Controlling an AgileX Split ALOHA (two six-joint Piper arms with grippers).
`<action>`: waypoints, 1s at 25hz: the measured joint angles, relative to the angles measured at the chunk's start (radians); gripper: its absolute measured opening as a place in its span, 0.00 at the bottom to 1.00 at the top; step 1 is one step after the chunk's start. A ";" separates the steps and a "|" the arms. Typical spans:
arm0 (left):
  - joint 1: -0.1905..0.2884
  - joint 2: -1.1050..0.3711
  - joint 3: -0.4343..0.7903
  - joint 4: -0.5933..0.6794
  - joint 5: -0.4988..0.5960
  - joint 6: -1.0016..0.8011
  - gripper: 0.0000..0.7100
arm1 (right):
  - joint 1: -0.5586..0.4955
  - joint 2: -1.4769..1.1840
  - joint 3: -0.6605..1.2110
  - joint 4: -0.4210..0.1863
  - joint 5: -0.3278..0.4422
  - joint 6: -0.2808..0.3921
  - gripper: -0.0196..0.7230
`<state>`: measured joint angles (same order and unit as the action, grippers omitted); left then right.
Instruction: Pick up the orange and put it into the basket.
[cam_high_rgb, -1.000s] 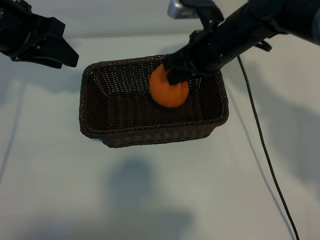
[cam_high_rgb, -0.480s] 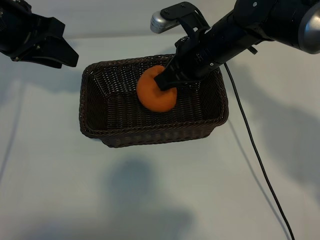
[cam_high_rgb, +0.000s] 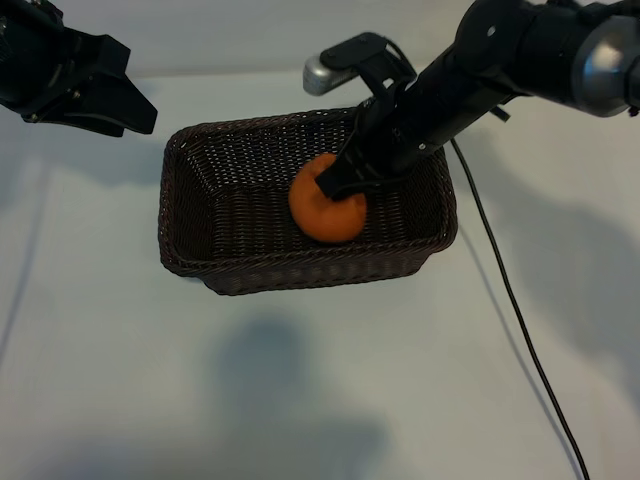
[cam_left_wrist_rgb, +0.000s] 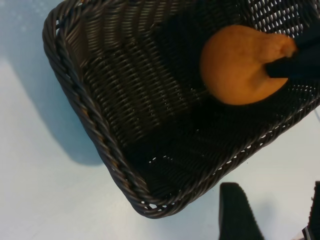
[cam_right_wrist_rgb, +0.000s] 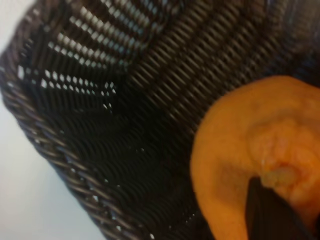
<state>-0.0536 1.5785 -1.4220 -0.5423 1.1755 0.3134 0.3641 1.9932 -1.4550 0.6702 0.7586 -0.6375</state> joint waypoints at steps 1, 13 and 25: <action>0.000 0.000 0.000 0.000 0.000 0.000 0.57 | 0.000 0.003 0.000 0.000 0.000 0.000 0.08; 0.000 0.000 0.000 0.000 0.000 -0.001 0.57 | 0.000 0.001 0.000 0.001 0.022 0.021 0.59; 0.000 0.000 0.000 0.000 0.000 0.000 0.57 | 0.000 -0.001 -0.113 -0.001 0.161 0.075 0.72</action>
<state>-0.0536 1.5785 -1.4220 -0.5423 1.1755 0.3137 0.3641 1.9919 -1.5676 0.6692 0.9192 -0.5624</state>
